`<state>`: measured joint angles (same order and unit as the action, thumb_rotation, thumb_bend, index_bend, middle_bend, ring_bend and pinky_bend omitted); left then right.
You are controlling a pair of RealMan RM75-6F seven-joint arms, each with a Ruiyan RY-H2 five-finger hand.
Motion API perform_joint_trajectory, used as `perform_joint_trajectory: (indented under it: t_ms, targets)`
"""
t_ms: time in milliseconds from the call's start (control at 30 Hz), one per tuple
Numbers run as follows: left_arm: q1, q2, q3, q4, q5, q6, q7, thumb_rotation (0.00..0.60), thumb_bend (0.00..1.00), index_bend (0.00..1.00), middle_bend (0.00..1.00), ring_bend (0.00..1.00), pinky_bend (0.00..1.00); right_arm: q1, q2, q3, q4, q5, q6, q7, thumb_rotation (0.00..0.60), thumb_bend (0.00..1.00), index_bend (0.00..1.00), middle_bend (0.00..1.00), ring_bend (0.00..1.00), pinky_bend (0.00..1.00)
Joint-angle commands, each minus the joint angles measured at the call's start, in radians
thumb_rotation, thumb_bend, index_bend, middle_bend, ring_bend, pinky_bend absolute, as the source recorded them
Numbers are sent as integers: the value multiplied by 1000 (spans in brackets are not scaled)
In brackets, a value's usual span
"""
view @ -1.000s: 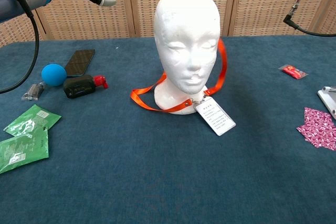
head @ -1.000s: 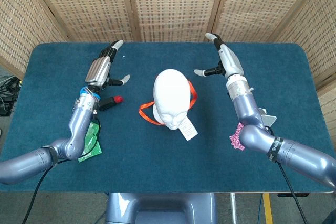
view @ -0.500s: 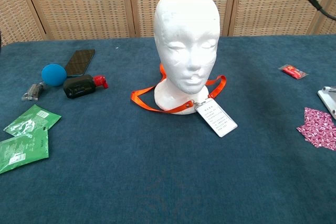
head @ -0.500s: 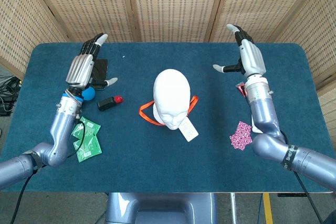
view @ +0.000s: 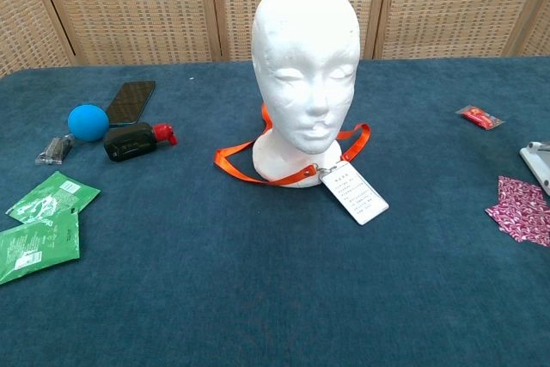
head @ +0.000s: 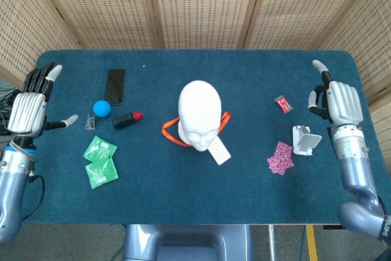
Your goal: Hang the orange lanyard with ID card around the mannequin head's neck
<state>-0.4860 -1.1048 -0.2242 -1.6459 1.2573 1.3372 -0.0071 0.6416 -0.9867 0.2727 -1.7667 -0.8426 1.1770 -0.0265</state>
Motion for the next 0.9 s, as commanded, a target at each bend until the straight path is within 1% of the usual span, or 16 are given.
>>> perform_joint_trajectory:
  t_ms: [33, 100, 133, 233, 267, 300, 467, 567, 633, 733, 900]
  targets:
    - [56, 33, 39, -48, 21, 50, 25, 600, 0, 0, 0, 0, 0, -56, 27, -52, -24, -68, -6, 22, 600, 825, 94, 790, 756, 911]
    - [87, 44, 54, -78, 16, 75, 49, 600, 0, 0, 0, 0, 0, -86, 31, -88, -24, -123, -17, 37, 600, 829, 95, 792, 757, 913]
    - [117, 50, 71, -103, 8, 98, 69, 600, 0, 0, 0, 0, 0, -107, 29, -133, -24, -168, -36, 31, 600, 832, 99, 793, 757, 914]
    - [154, 57, 91, -158, 1, 127, 117, 600, 0, 0, 0, 0, 0, -141, 13, -196, -2, -278, -56, 38, 600, 840, 112, 796, 758, 913]
    - [161, 57, 94, -168, 3, 133, 124, 600, 0, 0, 0, 0, 0, -146, 6, -206, 6, -300, -60, 39, 600, 844, 118, 797, 758, 914]
    - [169, 55, 98, -176, 7, 141, 131, 600, 0, 0, 0, 0, 0, -149, -5, -230, 11, -332, -82, 33, 600, 847, 123, 798, 759, 914]
    - [189, 30, 105, -166, 30, 172, 181, 600, 0, 0, 0, 0, 0, -145, -41, -276, 38, -442, -141, 34, 600, 859, 152, 805, 759, 914]
    - [196, 26, 107, -162, 40, 165, 167, 600, 0, 0, 0, 0, 0, -123, -87, -287, 46, -478, -187, -6, 600, 860, 159, 808, 760, 914]
    - [197, 27, 108, -159, 49, 157, 160, 600, 0, 0, 0, 0, 0, -105, -114, -286, 46, -479, -218, -28, 600, 859, 161, 808, 760, 914]
    - [197, 27, 107, -153, 53, 143, 152, 600, 0, 0, 0, 0, 0, -83, -152, -276, 47, -458, -255, -66, 600, 863, 164, 808, 759, 914]
    - [196, 24, 102, -143, 53, 117, 140, 600, 0, 0, 0, 0, 0, -42, -239, -245, 54, -381, -304, -141, 600, 869, 170, 808, 760, 914]
